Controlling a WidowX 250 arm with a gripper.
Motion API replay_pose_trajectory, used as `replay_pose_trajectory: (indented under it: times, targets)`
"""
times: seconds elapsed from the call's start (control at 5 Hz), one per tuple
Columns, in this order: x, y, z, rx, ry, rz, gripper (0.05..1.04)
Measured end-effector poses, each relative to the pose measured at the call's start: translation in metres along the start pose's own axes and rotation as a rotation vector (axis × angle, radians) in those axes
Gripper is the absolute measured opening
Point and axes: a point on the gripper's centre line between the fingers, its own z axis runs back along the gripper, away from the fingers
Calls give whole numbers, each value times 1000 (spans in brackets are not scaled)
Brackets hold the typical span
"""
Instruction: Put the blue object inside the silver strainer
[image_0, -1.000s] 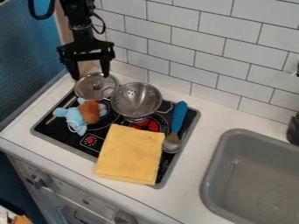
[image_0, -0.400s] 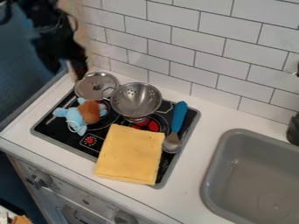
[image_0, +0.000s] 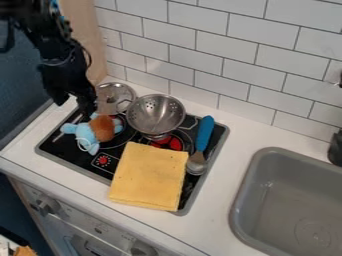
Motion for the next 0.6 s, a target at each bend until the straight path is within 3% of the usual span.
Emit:
replay_pose_trajectory:
  times: [0.4,0.6]
  targets:
    - [-6,-29,-27,-100,40,-129,1000]
    - [-8,-30,-37,-106,68,-152,1001]
